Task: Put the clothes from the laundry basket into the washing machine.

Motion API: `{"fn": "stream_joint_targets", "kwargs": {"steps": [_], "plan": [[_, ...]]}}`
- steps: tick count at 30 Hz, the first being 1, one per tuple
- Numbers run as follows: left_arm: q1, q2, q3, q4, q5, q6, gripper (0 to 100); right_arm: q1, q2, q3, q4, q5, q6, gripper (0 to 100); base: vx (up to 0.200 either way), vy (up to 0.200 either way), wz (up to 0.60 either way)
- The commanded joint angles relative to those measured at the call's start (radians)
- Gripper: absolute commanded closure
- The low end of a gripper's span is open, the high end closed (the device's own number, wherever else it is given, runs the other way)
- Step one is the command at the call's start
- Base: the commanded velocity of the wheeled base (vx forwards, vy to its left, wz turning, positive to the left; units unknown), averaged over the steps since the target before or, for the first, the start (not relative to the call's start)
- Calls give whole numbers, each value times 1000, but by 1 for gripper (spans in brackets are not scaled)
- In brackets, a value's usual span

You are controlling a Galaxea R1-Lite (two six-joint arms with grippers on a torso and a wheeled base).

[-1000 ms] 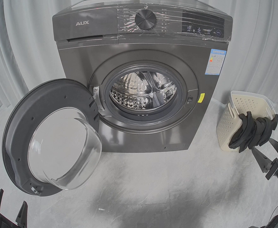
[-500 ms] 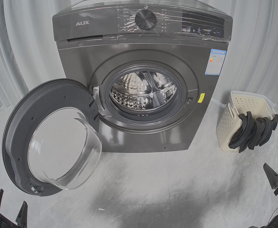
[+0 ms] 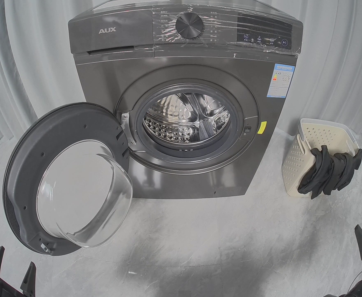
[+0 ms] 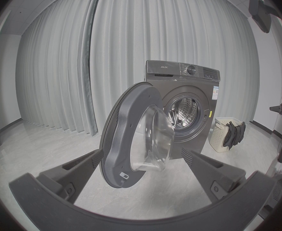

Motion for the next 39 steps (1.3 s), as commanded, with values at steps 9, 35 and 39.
{"fn": "stream_joint_targets", "kwargs": {"steps": [9,35,39], "plan": [[0,-14,15,0,1,0,0,-140,-297,17,221,83,-25,0,0,0,0],[0,-14,15,0,1,0,0,-164,-334,17,363,3,-59,0,0,-62,0],[0,-12,15,0,1,0,0,-164,-334,17,363,3,-59,0,0,-200,0]]}}
